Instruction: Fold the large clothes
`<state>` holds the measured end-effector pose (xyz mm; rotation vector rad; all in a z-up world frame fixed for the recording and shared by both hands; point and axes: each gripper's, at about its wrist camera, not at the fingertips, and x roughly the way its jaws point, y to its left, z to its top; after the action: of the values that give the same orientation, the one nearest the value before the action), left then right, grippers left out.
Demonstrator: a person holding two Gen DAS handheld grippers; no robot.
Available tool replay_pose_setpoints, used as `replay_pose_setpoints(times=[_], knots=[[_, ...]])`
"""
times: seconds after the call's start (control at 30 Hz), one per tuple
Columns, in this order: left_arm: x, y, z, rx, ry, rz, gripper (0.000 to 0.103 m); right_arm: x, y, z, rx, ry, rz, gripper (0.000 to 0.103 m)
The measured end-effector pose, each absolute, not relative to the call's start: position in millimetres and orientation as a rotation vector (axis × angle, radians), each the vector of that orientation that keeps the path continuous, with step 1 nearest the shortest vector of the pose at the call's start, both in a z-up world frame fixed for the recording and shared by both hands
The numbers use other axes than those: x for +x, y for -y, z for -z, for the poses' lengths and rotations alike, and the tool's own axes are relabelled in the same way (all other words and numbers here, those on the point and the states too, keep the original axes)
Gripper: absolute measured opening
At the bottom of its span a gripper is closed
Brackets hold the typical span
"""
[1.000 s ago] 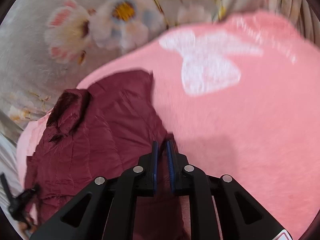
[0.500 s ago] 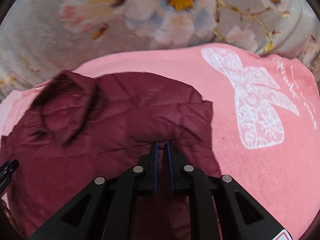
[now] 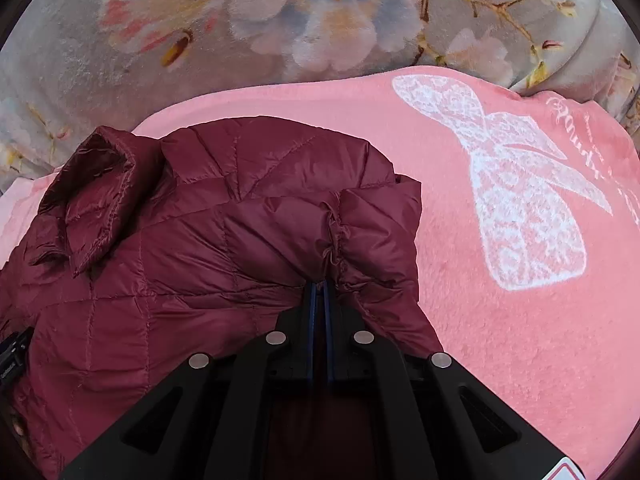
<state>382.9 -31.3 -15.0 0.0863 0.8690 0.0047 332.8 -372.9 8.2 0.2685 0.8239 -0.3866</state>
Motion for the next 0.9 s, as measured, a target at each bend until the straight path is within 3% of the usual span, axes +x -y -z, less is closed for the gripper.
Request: replay_pose_setpoints(times=[0.23,0.27,0.3,0.5,0.7,0.9], knots=[[377,24,10,0.053,-0.874,0.018,0.073,324,366,-18,0.233,-0.827,0.418,0.004],[373,20,8,0.047,-0.882,0.021,0.073,317,357,-24,0.231,-0.821,0.401,0.014],[363,12,4,0.046,-0.886,0.021,0.073,308,344,-32,0.234,-0.809,0.353,0.015],[328,-10,-3,0.078,-0.922,0.045,0.073,286,258,-33,0.114,-0.883,0.157,0.015],[313,-36,-5,0.068,-0.926,0.035,0.073,290,249,-12,0.101,-0.938,0.172,0.014],[284,-122,-21,-0.121,-0.923,0.006,0.076,260,231,-35,0.183,-0.910,0.118,0.016]])
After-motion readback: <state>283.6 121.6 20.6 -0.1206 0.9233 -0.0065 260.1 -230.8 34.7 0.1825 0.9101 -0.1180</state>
